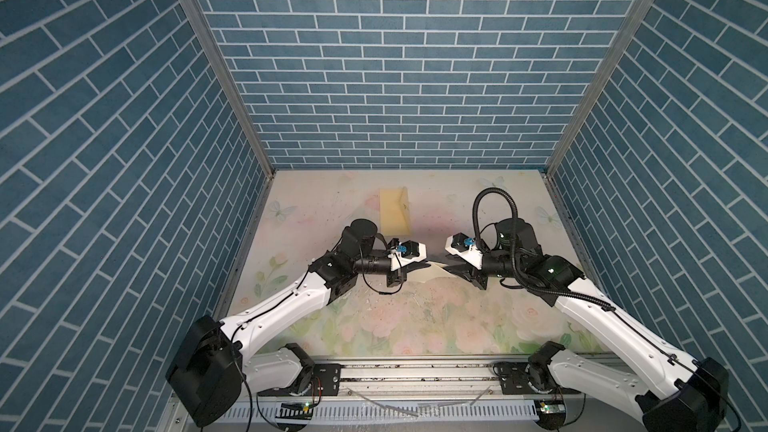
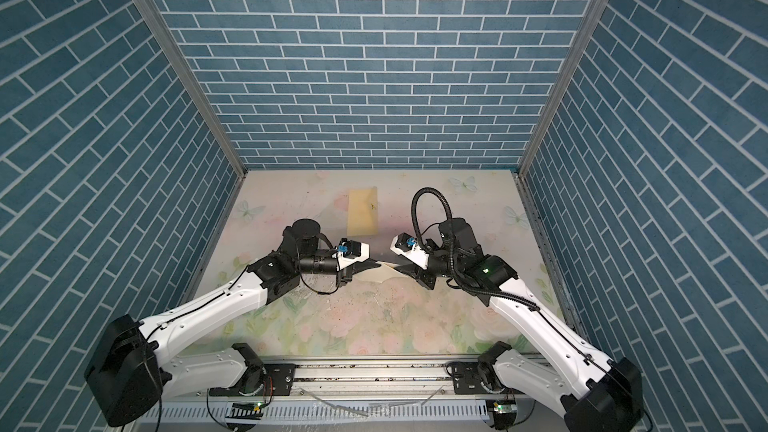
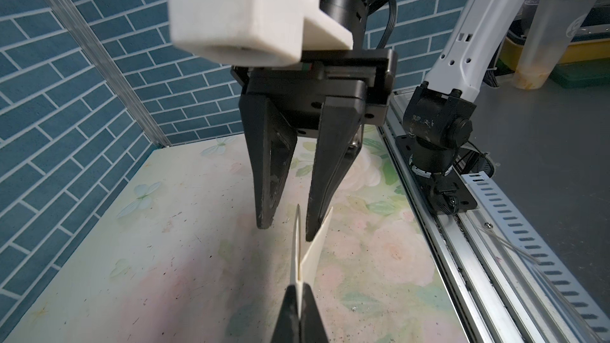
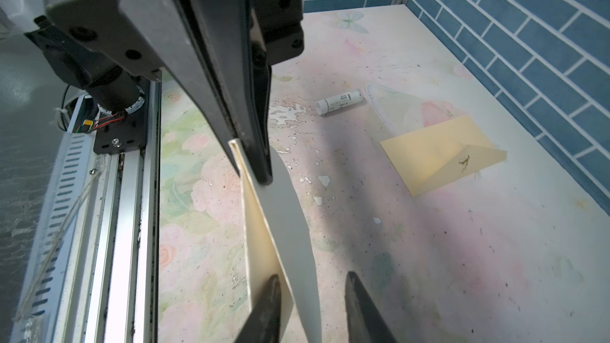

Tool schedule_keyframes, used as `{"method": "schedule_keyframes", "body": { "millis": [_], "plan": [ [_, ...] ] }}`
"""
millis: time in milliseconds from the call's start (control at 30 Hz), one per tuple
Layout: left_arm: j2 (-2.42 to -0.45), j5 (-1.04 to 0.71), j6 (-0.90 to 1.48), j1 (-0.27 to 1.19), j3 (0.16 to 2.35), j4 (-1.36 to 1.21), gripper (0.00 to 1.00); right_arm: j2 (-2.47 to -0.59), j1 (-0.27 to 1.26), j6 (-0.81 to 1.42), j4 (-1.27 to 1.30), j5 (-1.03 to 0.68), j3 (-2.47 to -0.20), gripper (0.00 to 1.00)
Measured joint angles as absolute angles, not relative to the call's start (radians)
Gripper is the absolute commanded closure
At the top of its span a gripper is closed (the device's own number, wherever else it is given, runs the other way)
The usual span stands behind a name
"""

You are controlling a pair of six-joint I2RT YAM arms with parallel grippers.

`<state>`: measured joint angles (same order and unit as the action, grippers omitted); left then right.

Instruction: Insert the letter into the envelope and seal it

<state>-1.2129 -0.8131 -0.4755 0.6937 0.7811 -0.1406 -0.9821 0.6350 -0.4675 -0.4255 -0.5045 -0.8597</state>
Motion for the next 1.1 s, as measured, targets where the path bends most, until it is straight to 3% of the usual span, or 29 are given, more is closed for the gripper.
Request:
{"method": "schedule_keyframes", "body": {
  "millis": [267, 567, 800, 1100],
  "plan": [
    [-1.213, -0.814, -0.487, 0.693, 0.781, -0.131, 1.00, -0.887, 0.635, -0.468, -0.532, -0.501, -0.922, 0.32],
    [-1.231, -0.832, -0.478, 0.693, 0.781, -0.132, 1.00, -0.989, 0.655, -0.410, -0.509, -0.646, -0.991, 0.32],
    [-1.237, -0.833, -0.439, 0.693, 0.781, -0.163, 1.00, -1.082, 0.698, -0.400, -0.485, -0.641, -0.991, 0.46],
    [-1.240, -0.832, -0.414, 0.693, 0.781, -0.179, 1.00, -1.150, 0.715, -0.412, -0.486, -0.615, -1.003, 0.82]
  ]
}}
